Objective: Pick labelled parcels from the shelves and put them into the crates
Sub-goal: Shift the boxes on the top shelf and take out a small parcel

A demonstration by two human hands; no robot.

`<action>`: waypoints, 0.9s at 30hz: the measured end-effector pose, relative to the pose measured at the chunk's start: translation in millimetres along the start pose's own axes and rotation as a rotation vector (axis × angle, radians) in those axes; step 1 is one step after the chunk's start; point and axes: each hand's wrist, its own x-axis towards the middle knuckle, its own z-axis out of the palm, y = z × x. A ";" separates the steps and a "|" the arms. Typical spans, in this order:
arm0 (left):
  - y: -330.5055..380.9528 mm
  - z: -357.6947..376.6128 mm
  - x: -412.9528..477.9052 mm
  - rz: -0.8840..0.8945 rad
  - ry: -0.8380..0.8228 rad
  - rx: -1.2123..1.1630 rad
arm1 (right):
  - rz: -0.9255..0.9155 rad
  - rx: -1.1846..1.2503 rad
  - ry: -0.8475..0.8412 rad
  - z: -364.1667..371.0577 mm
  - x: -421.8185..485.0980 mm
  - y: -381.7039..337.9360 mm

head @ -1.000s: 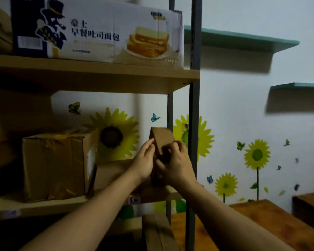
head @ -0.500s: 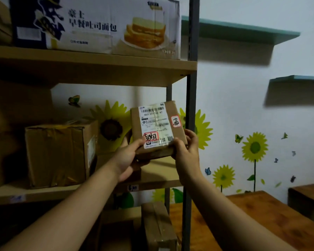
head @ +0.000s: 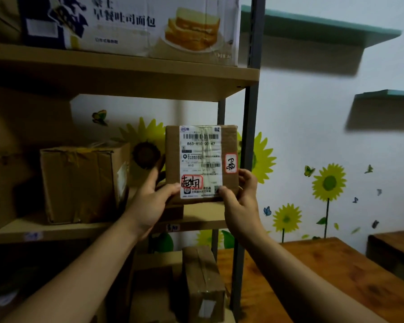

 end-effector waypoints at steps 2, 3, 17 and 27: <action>-1.1 0.9 -13.1 0.007 0.029 0.015 | 0.001 -0.016 -0.006 -4.4 -13.7 -7.5; -1.7 2.4 -20.9 0.022 0.034 0.032 | 0.002 -0.027 -0.002 -7.8 -23.0 -11.6; -11.7 69.3 -162.0 -0.120 -0.094 0.055 | 0.131 -0.292 0.047 -97.5 -156.5 -49.7; -55.4 185.1 -225.4 -0.121 0.006 0.150 | 0.166 -0.311 -0.150 -229.0 -184.3 -16.0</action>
